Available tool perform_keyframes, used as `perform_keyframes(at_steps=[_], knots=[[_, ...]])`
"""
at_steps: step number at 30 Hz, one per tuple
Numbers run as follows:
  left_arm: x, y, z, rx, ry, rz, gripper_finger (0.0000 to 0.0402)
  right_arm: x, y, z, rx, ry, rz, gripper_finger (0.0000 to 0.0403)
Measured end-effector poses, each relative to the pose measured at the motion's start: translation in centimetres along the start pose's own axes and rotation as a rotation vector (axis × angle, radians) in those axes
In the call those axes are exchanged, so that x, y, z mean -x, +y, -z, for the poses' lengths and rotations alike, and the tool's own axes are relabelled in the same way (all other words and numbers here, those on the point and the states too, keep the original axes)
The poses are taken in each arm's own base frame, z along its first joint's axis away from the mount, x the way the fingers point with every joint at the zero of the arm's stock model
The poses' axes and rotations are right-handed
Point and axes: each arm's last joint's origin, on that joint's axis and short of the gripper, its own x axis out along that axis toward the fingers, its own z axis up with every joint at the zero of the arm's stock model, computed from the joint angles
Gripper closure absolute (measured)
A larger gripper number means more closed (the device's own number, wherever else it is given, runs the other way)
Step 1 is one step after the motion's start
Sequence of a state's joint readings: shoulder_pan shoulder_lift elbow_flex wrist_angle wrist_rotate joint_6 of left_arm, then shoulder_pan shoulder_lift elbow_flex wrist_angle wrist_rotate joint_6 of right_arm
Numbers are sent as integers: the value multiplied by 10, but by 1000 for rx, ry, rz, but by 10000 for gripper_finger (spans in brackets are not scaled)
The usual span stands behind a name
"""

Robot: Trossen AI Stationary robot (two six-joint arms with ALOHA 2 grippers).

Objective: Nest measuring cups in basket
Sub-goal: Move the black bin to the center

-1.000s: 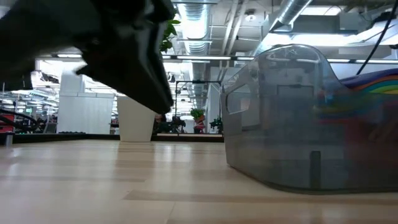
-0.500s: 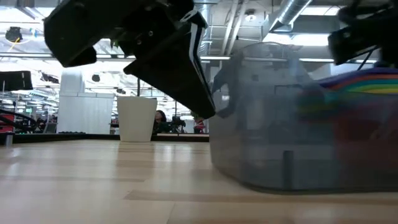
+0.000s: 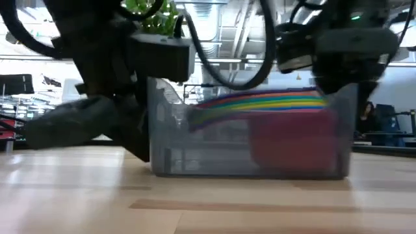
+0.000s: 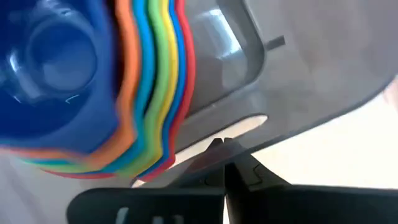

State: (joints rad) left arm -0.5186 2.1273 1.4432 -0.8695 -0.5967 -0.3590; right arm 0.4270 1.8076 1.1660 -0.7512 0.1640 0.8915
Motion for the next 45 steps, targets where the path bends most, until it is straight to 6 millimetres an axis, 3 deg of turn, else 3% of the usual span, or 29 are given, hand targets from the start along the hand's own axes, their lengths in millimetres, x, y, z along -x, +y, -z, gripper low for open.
perform_keyframes(at_steps=[10, 21, 25, 30, 36, 41, 45], knots=[[0, 14, 22, -1, 138, -137, 357, -6, -23, -30, -30, -31, 3, 392], [67, 51, 34, 95, 9, -157, 357, -5, -23, -29, 1, -21, 8, 391], [81, 68, 61, 155, -14, -156, 356, -3, -27, -31, 32, -13, 12, 387], [87, 92, 116, 276, -27, -125, 356, 3, -38, -36, -4, 16, 5, 386], [101, 124, 170, 468, -134, -54, 356, 23, -54, -23, -38, 135, 75, 387], [118, 142, 185, 622, -303, 75, 356, 51, -50, -20, -34, 4, 2, 382], [121, 145, 184, 642, -414, 128, 356, 56, -33, -28, 0, -199, -64, 388]])
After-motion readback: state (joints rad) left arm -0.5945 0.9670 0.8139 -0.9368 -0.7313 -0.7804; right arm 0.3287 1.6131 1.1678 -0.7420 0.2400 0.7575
